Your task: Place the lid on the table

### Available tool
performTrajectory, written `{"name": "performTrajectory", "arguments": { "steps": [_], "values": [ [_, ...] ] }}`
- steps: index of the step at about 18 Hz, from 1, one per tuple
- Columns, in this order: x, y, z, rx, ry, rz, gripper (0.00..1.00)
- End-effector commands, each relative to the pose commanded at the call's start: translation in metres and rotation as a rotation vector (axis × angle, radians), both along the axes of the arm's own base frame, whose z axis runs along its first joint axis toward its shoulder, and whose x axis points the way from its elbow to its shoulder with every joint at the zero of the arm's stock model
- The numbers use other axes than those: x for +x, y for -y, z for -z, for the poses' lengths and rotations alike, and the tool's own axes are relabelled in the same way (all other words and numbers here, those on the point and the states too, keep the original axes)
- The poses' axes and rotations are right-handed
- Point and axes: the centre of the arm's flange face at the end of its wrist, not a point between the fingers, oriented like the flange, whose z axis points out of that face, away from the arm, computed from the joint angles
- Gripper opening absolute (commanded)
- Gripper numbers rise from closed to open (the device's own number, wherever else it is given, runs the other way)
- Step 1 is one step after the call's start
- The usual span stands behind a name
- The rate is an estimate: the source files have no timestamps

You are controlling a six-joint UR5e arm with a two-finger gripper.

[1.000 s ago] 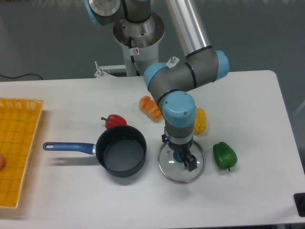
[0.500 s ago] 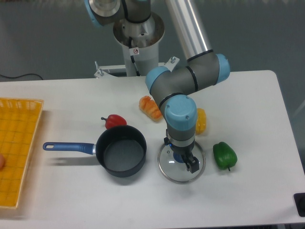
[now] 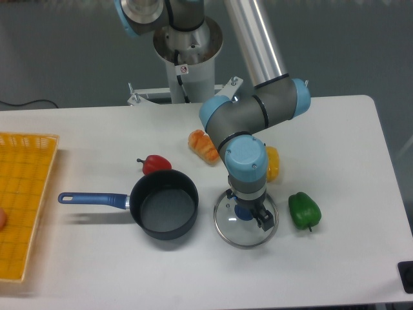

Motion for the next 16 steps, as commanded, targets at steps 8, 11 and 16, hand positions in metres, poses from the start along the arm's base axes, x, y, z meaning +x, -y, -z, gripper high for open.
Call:
{"name": "performTrajectory", "arguments": {
  "steps": [8, 11, 16],
  "values": [
    [0.0001, -0.0053, -0.0078, 0.016, -0.013, -0.04, 0.81],
    [0.0009, -0.0058, -0.0041, 0.011, -0.01, -0.038, 0.78],
    [0.0061, -0.0028, -0.0007, 0.002, -0.001, -0.038, 0.71]
  ]
}}
